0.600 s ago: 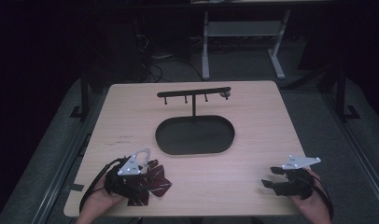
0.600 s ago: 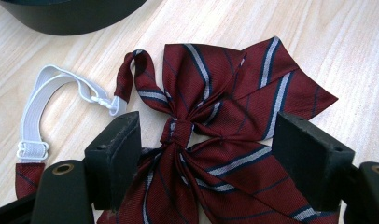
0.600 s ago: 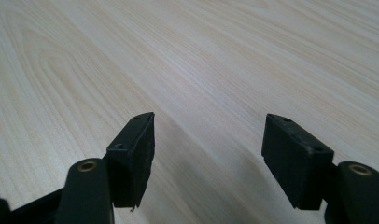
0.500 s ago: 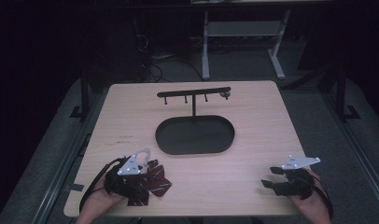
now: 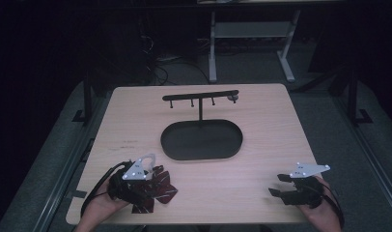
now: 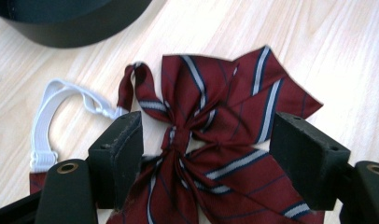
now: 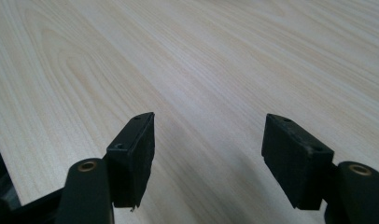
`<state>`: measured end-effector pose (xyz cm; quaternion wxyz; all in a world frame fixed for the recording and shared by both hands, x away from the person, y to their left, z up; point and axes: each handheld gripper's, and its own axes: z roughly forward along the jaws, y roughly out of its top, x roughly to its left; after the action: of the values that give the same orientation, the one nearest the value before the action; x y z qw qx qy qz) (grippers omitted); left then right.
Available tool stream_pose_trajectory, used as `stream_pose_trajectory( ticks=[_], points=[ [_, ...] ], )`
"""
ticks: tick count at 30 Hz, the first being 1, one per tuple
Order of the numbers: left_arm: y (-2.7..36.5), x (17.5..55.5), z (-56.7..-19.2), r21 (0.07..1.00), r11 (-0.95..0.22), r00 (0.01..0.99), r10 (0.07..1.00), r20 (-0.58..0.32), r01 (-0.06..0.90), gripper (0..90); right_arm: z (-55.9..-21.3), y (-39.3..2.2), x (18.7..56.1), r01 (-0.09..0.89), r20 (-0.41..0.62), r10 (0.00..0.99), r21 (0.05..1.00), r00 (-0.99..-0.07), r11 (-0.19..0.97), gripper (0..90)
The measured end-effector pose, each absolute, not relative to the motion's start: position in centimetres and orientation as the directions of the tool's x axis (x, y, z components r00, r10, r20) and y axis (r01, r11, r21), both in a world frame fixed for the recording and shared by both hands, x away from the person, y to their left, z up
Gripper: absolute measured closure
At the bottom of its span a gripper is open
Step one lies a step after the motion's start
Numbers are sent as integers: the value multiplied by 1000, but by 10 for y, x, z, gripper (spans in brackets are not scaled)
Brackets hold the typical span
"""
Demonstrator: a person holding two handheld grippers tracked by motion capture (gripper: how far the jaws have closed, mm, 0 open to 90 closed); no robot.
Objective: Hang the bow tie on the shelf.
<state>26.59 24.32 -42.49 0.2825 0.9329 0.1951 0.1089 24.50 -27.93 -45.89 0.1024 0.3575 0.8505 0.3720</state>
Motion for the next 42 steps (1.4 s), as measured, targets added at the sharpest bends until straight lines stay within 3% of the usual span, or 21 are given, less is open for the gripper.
stream_pose_trajectory(
  ticks=[16,25,38,42],
  points=[
    [241,299,-398,497,-827,919,371,132,263,359,-458,-277,243,532,90,686,706,-722,468,342],
    [249,319,-395,491,-821,920,381,89,292,386,-457,-276,241,525,86,680,708,-728,473,342],
    [254,356,-405,423,-837,911,409,58,348,548,-457,-272,241,524,85,674,702,-734,482,343],
    [255,363,-411,405,-835,901,429,57,372,547,-457,-271,241,516,75,669,702,-739,491,343]
  ],
)
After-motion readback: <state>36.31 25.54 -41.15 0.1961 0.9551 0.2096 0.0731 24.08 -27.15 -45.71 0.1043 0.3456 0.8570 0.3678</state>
